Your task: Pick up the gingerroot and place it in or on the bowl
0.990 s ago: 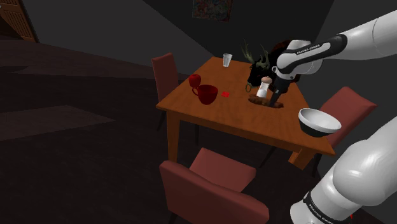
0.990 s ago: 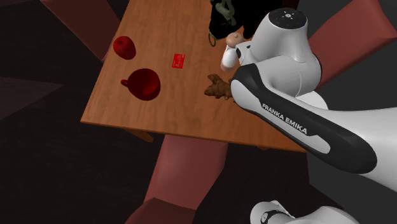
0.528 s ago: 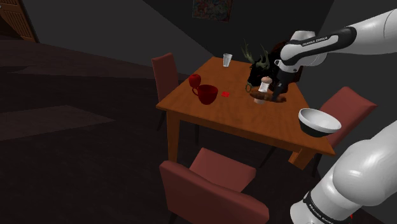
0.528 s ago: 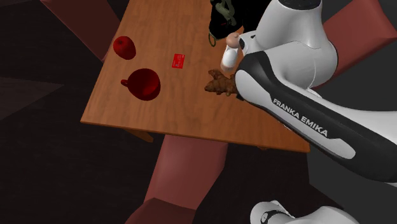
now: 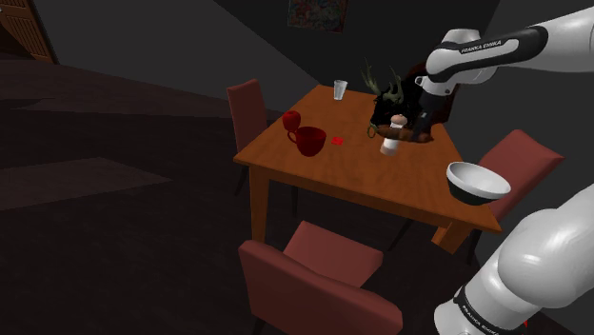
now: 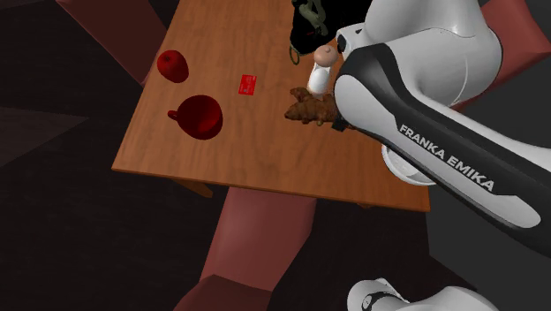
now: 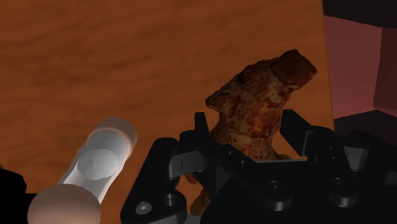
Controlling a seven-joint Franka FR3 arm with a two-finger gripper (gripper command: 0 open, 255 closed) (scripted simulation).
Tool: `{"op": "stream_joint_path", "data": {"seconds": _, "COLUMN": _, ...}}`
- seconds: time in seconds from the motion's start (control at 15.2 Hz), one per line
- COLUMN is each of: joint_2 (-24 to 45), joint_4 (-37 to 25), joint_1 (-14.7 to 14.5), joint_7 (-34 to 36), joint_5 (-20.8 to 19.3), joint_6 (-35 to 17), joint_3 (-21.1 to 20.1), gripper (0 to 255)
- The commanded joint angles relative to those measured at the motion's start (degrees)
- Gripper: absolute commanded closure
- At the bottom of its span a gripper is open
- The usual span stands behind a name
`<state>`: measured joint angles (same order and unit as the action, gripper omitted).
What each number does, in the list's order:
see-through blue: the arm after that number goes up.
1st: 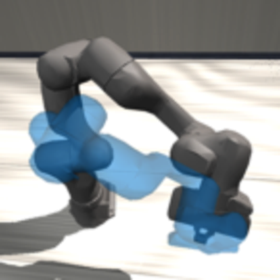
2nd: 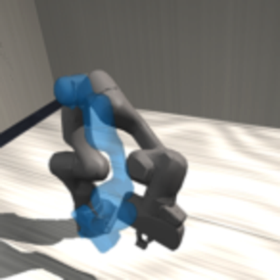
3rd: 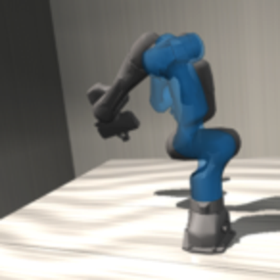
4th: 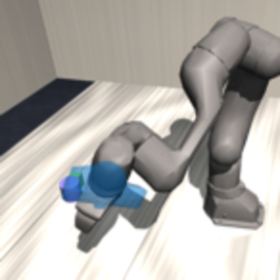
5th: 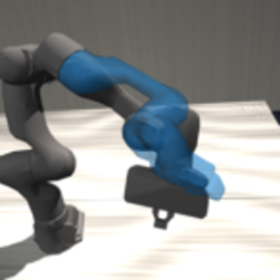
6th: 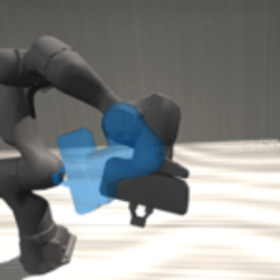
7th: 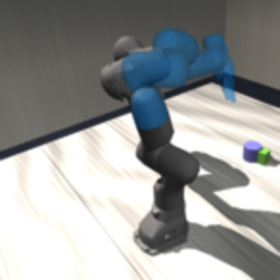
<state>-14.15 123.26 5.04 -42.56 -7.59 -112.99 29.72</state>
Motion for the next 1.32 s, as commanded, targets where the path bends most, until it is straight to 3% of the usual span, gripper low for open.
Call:
{"op": "stream_joint_path", "data": {"seconds": 0.0, "joint_2": -0.15, "joint_4": -1.25, "joint_1": -0.07, "joint_7": 0.06, "joint_5": 0.02, "joint_6": 1.4, "joint_3": -0.17, "gripper": 255}}
{"op": "stream_joint_path", "data": {"seconds": 0.59, "joint_2": -11.88, "joint_4": 6.78, "joint_1": 6.39, "joint_7": -6.64, "joint_5": -7.08, "joint_6": 3.36, "joint_3": 4.03, "gripper": 255}}
{"op": "stream_joint_path", "data": {"seconds": 1.25, "joint_2": -20.37, "joint_4": 9.42, "joint_1": 13.89, "joint_7": -17.21, "joint_5": -14.12, "joint_6": 6.83, "joint_3": 10.72, "gripper": 255}}
